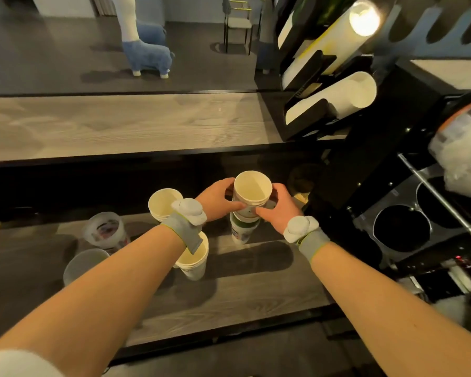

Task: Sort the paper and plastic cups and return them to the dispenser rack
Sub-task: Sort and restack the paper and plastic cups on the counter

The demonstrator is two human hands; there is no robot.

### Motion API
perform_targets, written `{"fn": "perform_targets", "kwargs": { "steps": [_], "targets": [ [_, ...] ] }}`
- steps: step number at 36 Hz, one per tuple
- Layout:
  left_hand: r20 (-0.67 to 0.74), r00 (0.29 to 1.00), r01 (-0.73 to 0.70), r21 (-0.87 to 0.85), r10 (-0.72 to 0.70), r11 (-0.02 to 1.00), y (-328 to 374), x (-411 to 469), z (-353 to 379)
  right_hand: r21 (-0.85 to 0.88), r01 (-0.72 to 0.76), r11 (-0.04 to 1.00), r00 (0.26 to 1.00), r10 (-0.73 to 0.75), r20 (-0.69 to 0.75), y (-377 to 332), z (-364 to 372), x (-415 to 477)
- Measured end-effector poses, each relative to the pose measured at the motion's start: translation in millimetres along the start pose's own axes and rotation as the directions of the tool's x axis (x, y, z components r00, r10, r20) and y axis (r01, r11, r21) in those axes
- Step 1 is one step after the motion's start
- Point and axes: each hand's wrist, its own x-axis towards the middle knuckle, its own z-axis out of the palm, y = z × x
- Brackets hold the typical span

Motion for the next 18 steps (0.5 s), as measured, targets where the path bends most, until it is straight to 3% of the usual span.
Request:
{"fn": "perform_targets", "kwargs": {
  "steps": [18],
  "targets": [
    [-0.029,0.999,-0.048,-0.12,0.044,0.992,18.6,-0.8,-10.7,0.083,0.068,0.994,0.997,-0.064,-0.053,-6.8,-12.8,5.8]
  ]
}}
